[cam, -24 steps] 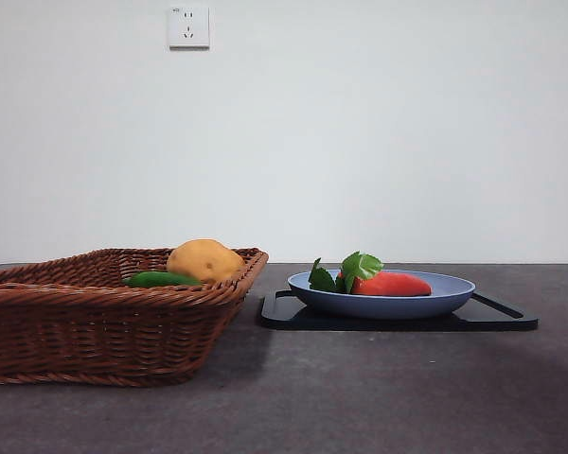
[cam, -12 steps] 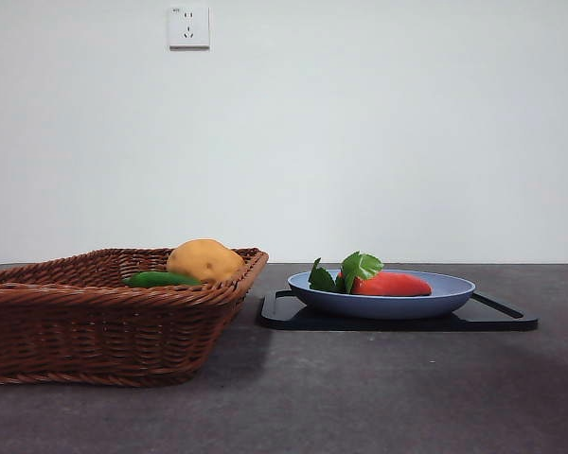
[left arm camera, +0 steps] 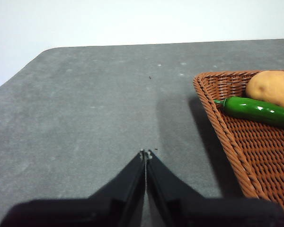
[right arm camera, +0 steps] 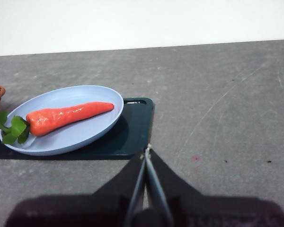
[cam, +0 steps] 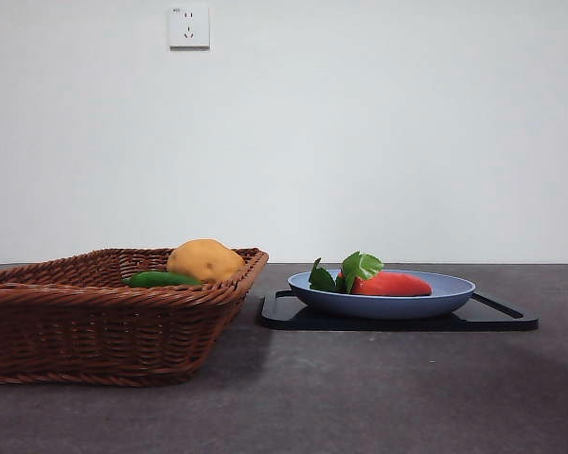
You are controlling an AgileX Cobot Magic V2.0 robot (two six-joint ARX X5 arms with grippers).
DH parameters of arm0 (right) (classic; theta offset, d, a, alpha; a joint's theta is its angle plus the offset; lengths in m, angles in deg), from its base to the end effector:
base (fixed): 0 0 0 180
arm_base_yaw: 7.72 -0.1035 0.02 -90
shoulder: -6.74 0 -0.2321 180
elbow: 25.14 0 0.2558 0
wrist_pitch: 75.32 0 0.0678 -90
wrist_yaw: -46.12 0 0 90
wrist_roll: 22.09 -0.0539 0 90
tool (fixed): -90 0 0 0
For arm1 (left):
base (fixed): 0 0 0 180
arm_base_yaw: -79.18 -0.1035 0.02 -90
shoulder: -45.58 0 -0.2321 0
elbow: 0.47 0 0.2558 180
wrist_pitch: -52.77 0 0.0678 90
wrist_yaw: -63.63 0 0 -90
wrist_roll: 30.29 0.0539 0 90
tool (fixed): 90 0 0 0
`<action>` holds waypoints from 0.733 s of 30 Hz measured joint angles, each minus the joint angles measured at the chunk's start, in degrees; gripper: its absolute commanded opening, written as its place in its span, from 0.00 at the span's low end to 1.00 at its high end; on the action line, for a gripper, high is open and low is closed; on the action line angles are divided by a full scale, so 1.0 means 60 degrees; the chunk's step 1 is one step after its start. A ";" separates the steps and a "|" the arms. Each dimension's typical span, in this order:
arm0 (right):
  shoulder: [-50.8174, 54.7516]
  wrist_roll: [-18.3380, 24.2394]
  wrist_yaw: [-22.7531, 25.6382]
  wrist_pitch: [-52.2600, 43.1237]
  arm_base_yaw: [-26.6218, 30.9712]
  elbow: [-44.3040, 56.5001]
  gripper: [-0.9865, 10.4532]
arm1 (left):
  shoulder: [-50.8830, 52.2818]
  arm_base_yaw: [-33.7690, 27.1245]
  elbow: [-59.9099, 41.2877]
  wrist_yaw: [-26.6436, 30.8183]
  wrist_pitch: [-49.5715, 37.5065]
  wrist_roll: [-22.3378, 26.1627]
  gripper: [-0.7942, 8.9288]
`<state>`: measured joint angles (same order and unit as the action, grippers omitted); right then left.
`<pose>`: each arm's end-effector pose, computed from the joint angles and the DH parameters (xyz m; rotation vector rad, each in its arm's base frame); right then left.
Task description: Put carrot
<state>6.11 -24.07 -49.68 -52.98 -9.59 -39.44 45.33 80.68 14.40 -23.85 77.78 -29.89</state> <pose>0.1562 0.0106 0.1482 0.0396 0.1536 0.1310 0.1551 -0.0017 0.1471 0.0133 0.1813 0.0171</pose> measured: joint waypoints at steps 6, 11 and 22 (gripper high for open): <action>-0.0102 0.0000 0.0000 0.0000 0.0004 0.0000 0.10 | 0.0000 0.0000 0.0000 0.0000 0.0000 0.0000 0.09; -0.0102 0.0000 0.0000 0.0000 0.0000 0.0000 0.10 | 0.0000 0.0000 0.0000 0.0000 0.0000 0.0000 0.09; -0.0102 0.0000 0.0000 0.0000 0.0000 0.0000 0.10 | 0.0000 0.0000 0.0000 0.0000 0.0000 0.0000 0.09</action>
<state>5.50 -24.07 -49.68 -52.98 -9.59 -39.44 45.33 80.68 14.40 -23.85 77.78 -29.89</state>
